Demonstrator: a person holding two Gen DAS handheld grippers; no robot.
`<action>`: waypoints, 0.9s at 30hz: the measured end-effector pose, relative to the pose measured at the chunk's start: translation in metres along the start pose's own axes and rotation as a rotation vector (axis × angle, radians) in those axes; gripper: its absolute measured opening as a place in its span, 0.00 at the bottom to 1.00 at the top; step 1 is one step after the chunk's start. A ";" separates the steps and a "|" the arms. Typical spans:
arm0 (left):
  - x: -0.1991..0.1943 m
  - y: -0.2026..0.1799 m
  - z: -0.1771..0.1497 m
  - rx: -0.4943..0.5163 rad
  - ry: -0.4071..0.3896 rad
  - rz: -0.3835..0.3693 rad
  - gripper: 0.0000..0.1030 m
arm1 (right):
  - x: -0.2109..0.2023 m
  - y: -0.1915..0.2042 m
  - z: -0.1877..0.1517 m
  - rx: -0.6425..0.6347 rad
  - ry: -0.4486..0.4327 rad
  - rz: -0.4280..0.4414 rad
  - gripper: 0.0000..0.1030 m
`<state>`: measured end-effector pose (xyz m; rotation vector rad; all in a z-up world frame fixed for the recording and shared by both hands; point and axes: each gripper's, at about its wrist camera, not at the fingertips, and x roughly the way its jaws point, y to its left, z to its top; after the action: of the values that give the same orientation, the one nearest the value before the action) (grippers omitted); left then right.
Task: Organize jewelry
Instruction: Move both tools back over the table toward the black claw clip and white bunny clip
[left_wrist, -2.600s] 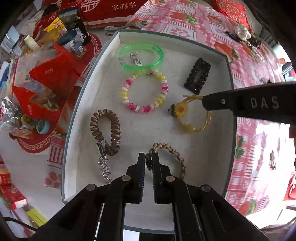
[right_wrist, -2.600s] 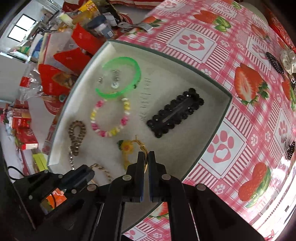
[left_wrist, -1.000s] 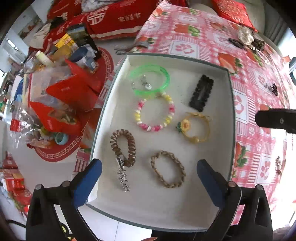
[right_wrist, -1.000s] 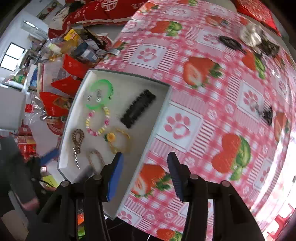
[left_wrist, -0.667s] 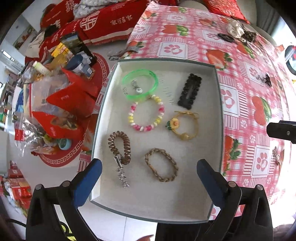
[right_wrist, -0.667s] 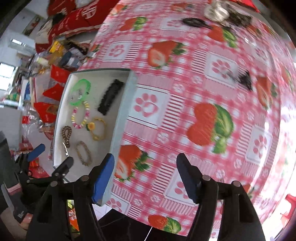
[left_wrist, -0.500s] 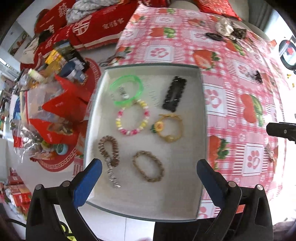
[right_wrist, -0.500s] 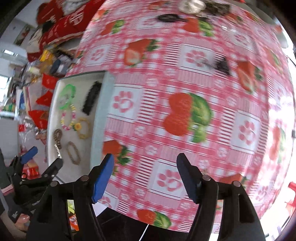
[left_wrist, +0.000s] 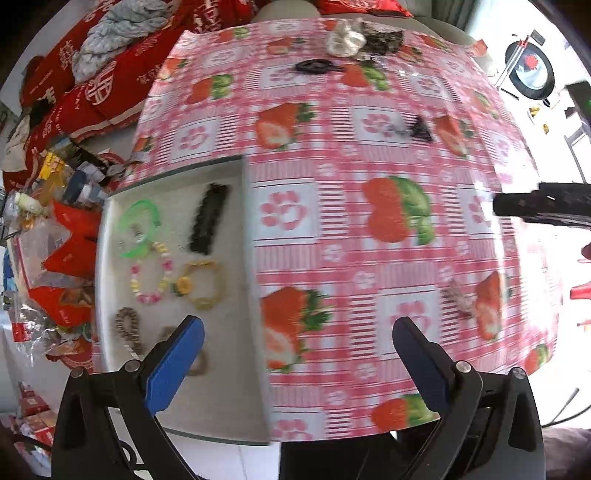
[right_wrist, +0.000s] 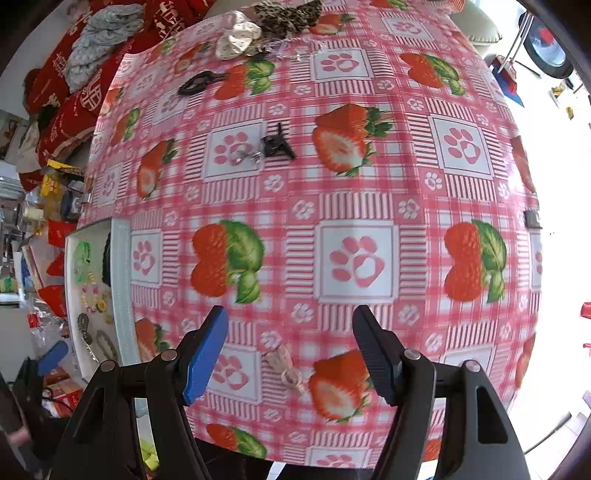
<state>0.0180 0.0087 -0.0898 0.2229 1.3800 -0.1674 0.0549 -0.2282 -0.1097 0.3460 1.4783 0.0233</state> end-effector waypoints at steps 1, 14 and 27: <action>0.002 -0.007 0.002 -0.009 0.009 -0.004 1.00 | 0.004 -0.005 0.008 -0.014 0.019 0.004 0.71; 0.047 -0.097 -0.002 -0.223 0.137 -0.042 1.00 | 0.017 -0.021 0.084 -0.223 0.053 0.074 0.71; 0.079 -0.126 -0.014 -0.337 0.207 -0.056 0.93 | 0.056 -0.005 0.116 -0.357 0.077 0.035 0.70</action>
<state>-0.0123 -0.1086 -0.1772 -0.0827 1.5969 0.0444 0.1726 -0.2450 -0.1588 0.0816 1.5105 0.3273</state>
